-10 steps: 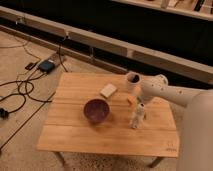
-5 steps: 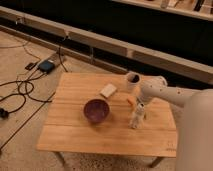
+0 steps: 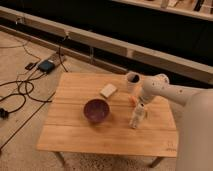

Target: Place the pepper on the white sponge

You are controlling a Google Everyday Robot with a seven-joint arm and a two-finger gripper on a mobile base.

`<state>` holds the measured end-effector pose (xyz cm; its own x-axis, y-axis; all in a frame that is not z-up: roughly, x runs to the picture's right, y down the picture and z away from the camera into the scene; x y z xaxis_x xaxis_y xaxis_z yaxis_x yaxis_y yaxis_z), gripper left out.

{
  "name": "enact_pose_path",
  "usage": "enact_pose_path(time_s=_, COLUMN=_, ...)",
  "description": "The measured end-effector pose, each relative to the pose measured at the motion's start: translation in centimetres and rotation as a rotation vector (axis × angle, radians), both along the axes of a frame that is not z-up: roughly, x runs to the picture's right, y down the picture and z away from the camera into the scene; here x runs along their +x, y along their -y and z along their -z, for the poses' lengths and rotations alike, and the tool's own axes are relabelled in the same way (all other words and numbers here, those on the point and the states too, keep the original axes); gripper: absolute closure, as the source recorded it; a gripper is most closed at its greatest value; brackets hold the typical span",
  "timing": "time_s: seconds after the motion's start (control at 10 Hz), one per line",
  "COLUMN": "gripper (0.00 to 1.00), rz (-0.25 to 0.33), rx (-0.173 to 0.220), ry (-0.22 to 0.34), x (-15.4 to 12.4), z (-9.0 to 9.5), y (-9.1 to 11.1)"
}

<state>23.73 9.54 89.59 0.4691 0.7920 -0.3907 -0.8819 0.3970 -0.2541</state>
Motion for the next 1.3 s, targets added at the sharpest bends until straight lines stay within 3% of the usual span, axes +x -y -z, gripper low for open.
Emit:
enact_pose_path(time_s=0.3, gripper=1.0, rz=0.052, rx=0.025, ry=-0.016, x=0.0, z=2.8, y=3.3)
enact_pose_path(time_s=0.6, gripper=1.0, rz=0.093, rx=0.058, ry=-0.011, x=-1.3, z=4.1, y=7.0)
enact_pose_path(time_s=1.0, gripper=1.0, rz=0.111, rx=0.085, ry=0.012, x=-4.5, z=3.5, y=11.9)
enact_pose_path(time_s=1.3, gripper=1.0, rz=0.113, rx=0.09, ry=0.049, x=-7.3, z=3.0, y=14.0)
